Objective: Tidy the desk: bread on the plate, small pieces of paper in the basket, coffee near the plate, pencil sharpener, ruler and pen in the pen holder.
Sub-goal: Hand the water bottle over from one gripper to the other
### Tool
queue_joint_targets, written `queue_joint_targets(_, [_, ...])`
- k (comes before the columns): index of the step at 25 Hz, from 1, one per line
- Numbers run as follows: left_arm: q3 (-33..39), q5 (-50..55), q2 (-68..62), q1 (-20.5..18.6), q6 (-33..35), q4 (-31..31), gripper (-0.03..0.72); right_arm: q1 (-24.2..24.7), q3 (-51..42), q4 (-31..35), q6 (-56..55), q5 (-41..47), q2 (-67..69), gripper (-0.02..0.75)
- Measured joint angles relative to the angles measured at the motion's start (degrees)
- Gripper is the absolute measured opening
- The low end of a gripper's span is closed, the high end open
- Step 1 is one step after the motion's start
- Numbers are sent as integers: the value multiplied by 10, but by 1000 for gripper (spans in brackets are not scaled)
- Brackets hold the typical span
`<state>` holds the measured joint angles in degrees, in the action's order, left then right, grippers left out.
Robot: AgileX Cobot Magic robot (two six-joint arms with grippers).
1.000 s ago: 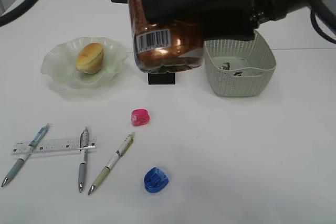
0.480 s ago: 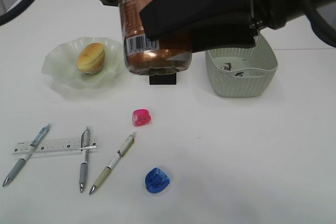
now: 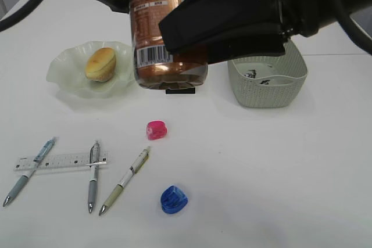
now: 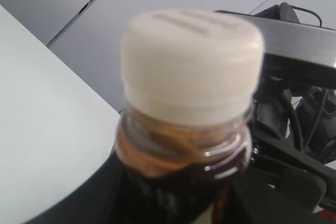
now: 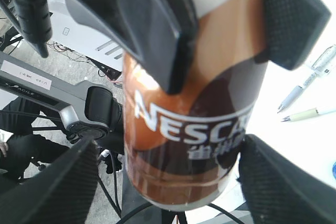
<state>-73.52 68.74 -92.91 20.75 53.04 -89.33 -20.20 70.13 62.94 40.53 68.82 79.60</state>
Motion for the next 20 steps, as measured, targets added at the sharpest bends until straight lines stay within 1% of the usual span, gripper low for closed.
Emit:
queue_joint_targets(5, [0,0,0,0,-4,0,286,0,0,-4,-1,0,0,594])
queue_joint_targets(8, [0,0,0,0,-5,4,286,0,0,-7,-14,0,0,589])
queue_joint_targets(13, [0,-1,0,-2,-6,27,286,0,0,-10,-23,2,0,585])
queue_joint_targets(20, [0,-3,0,-13,-7,32,286,0,0,-11,-24,5,0,583])
